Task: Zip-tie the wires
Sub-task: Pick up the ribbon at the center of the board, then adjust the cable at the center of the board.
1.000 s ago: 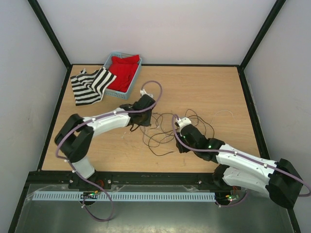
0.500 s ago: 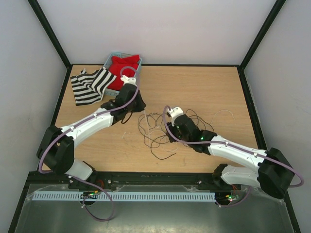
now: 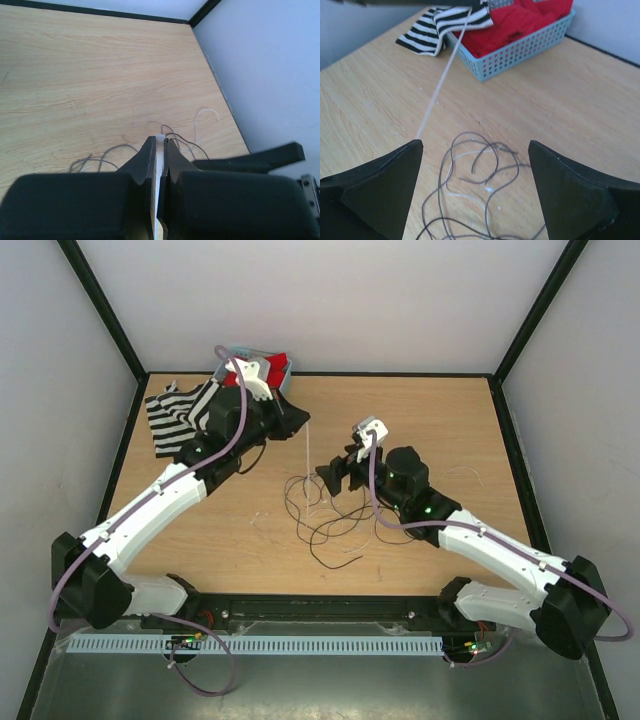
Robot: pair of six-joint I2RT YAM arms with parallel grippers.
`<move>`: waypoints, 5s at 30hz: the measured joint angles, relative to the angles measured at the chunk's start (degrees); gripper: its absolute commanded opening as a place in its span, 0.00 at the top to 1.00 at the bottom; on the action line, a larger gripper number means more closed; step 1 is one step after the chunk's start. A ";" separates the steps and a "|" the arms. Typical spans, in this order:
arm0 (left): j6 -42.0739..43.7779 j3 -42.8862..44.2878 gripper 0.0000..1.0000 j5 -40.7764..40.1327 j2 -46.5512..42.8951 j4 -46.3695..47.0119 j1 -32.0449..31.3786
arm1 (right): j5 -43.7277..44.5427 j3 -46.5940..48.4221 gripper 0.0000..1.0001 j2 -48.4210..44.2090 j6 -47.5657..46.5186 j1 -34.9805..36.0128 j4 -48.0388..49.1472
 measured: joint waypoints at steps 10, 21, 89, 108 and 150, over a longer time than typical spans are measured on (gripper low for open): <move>-0.76 -0.70 1.00 3.08 -2.36 -0.31 -2.27 | -7.76 5.88 0.05 5.86 0.79 -1.29 2.51; -1.73 -0.72 0.97 4.52 -2.49 -0.33 -3.54 | -9.88 5.97 0.96 8.98 2.64 -1.29 3.82; 3.54 -11.32 1.00 23.10 -11.72 22.86 11.37 | -19.19 -10.27 0.20 -9.40 9.42 -2.43 -15.13; 3.23 -13.07 1.00 19.08 -16.52 16.09 15.45 | -14.10 -13.31 0.21 14.51 11.19 12.50 -7.85; -7.74 -13.07 1.00 28.48 -19.32 15.89 20.96 | -11.34 21.57 0.12 26.18 3.43 4.28 -20.83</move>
